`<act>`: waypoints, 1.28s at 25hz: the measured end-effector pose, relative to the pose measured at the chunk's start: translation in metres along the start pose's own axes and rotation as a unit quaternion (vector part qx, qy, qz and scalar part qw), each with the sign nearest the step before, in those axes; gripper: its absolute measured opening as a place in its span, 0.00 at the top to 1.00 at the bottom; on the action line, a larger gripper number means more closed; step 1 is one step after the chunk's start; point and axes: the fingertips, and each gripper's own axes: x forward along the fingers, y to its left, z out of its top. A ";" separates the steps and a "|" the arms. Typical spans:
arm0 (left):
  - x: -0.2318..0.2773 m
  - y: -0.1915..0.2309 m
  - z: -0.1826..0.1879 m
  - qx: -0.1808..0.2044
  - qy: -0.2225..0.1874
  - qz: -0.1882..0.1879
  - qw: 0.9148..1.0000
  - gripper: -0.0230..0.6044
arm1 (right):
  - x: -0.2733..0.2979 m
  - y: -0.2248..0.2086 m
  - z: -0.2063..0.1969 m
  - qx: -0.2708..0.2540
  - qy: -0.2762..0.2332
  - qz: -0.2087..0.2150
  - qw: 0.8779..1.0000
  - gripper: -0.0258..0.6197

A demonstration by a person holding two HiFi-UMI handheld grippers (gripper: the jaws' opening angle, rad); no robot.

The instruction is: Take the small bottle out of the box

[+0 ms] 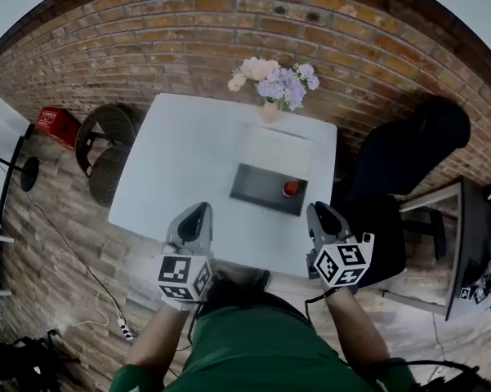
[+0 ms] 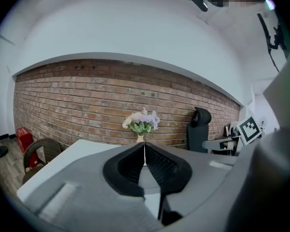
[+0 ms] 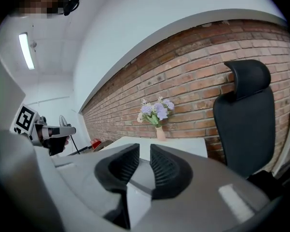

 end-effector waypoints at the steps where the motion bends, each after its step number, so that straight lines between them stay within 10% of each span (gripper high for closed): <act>1: 0.008 -0.002 0.000 0.003 0.002 -0.009 1.000 0.94 | 0.000 -0.002 0.000 0.000 0.000 -0.006 1.000 0.85; 14: 0.090 -0.017 -0.018 0.020 0.059 -0.170 0.984 0.94 | 0.024 -0.017 -0.019 -0.004 0.024 -0.111 0.994 0.80; 32: 0.102 0.042 -0.028 0.013 0.097 -0.181 0.979 0.94 | 0.120 -0.054 -0.121 -0.041 0.212 -0.162 0.963 0.58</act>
